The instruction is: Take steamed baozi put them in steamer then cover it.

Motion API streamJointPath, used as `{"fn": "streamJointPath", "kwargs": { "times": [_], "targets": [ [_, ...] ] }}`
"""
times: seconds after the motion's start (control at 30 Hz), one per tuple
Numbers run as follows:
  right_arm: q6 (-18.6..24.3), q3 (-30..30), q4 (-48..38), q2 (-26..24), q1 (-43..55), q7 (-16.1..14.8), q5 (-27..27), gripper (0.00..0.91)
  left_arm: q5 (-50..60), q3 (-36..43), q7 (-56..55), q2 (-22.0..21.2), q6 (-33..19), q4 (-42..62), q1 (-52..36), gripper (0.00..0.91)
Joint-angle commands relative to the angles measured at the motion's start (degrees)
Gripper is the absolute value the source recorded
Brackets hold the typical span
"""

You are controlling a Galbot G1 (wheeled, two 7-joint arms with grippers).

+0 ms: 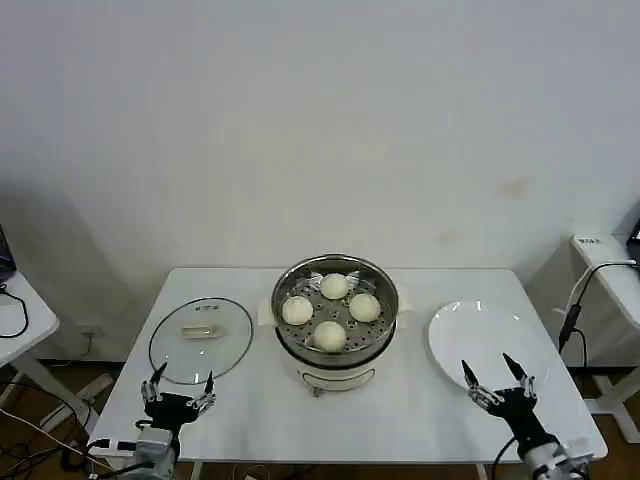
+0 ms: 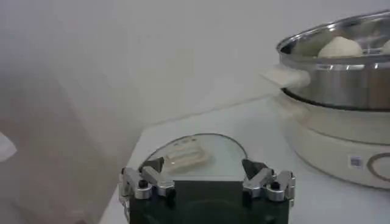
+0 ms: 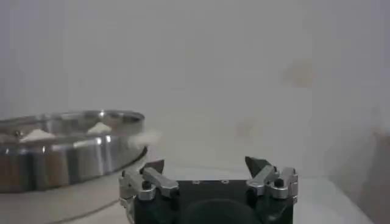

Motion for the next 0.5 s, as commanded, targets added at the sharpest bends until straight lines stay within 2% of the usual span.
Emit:
{"fn": "streamJointPath", "kwargs": {
  "times": [0.03, 0.17, 0.27, 0.5],
  "targets": [
    [-0.42, 0.3, -0.26, 2.48, -2.02, 0.83, -1.29, 0.907, 42.38, 1.81, -12.73, 5.42, -12.5, 12.44, -5.72, 0.907],
    [-0.98, -0.09, 0.74, 2.05, -1.79, 1.03, -1.51, 0.907, 49.41, 2.46, -12.81, 9.99, -15.29, 19.92, -11.37, 0.907],
    [-0.95, -0.42, 1.2, 2.13, -1.77, 1.15, -1.78, 0.907, 50.02, 3.37, -10.19, 12.58, -16.27, 23.32, -13.92, 0.907],
    [-1.02, -0.41, 2.23, 2.52, -1.73, 1.31, -1.96, 0.907, 55.91, 6.79, -8.74, 12.94, -17.87, 30.36, -19.16, 0.907]
  ]
}}
